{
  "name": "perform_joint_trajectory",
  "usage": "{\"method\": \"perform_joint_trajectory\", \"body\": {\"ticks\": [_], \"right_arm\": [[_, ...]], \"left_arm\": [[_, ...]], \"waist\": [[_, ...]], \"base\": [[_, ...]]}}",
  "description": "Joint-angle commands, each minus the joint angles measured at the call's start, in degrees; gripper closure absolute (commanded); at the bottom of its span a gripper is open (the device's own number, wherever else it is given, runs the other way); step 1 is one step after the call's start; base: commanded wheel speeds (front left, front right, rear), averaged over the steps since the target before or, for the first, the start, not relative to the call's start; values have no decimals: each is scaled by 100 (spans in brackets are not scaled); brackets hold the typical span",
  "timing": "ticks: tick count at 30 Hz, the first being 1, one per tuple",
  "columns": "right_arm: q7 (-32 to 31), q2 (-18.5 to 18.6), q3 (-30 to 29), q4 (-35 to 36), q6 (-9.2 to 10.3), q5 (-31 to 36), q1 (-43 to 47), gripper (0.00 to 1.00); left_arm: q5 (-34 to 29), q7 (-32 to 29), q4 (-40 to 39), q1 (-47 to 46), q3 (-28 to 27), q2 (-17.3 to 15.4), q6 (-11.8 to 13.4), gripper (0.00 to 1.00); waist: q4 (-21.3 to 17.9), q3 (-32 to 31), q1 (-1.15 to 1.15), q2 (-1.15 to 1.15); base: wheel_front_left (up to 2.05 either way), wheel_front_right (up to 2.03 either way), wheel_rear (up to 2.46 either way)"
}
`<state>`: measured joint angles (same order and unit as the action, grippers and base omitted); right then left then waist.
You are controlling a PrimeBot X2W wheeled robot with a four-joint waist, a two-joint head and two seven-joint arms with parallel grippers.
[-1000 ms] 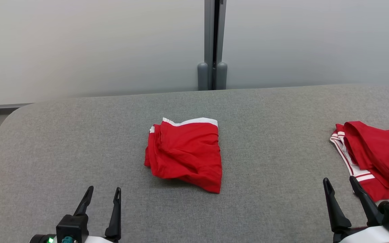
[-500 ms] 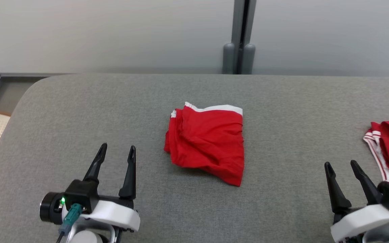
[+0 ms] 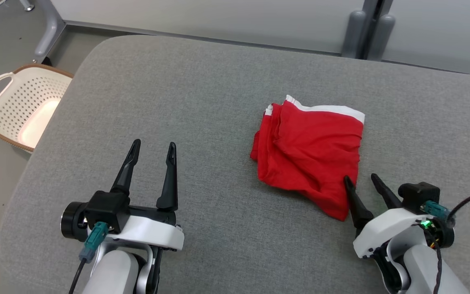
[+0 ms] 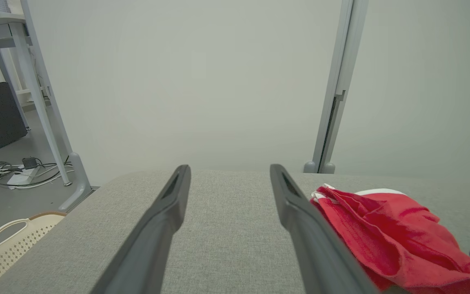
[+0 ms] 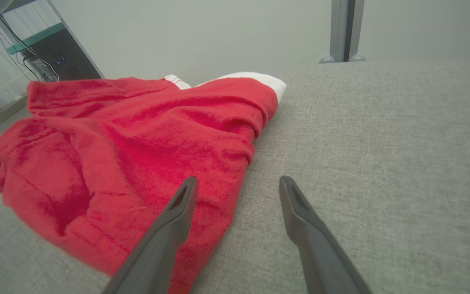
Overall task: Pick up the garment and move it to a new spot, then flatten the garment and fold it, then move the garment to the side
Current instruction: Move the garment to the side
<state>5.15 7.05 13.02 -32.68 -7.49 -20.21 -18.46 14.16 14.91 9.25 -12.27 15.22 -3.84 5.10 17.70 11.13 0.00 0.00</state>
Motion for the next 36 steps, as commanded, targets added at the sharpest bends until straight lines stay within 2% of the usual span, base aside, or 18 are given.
{"method": "perform_joint_trajectory", "body": {"ticks": [1, 6, 7, 8, 9, 15, 19, 25, 31, 36], "right_arm": [[73, 1, 33, -128, 0, -75, -93, 0], [75, -101, 309, -799, -1, -359, -367, 0], [20, -120, 359, -925, -1, -424, -393, 16], [-42, -139, 414, -1021, -1, -472, -416, 64], [-78, -172, 492, -1095, -1, -550, -430, 100], [-17, -97, 841, -1237, 0, -900, -548, 100], [166, 81, 1066, -1064, 2, -1043, -557, 100], [302, 459, 1460, -644, 6, -1128, -349, 100], [112, 1042, 1786, -164, 5, -1314, -155, 100], [-41, 1565, 1982, 190, 5, -1454, -319, 100]], "left_arm": [[-8, 28, -6, -98, -8, 1, -5, 0], [-61, 28, -85, -116, -49, 28, -1, 0], [-63, 29, -93, -104, -62, 30, -4, 0], [-69, 28, -94, -89, -71, 34, -9, 0], [-88, 28, -97, -74, -75, 37, -13, 0], [-147, 29, -126, -41, -104, 54, -40, 0], [-208, 30, -170, -9, -153, 47, -58, 0], [-294, 29, -263, 30, -322, -53, -23, 0], [-348, 29, -412, -27, -418, -189, -42, 0], [-357, 29, -458, -168, -400, -250, -82, 0]], "waist": [[98, 82, 0, 0], [133, 109, 0, 0], [121, 107, 0, 0], [101, 104, 0, 0], [79, 99, 0, 0], [-96, 79, 0, 0], [-382, 97, 0, 0], [-1169, 132, 0, 0], [-2051, 215, 0, 0], [-2575, 357, 0, 0]], "base": [[0, 0, 0], [0, 0, 0], [0, 0, 0], [0, 0, 0], [0, 0, 0], [0, 0, 0], [0, 0, 0], [0, 0, 0], [0, 0, 0], [0, 0, 0]]}}
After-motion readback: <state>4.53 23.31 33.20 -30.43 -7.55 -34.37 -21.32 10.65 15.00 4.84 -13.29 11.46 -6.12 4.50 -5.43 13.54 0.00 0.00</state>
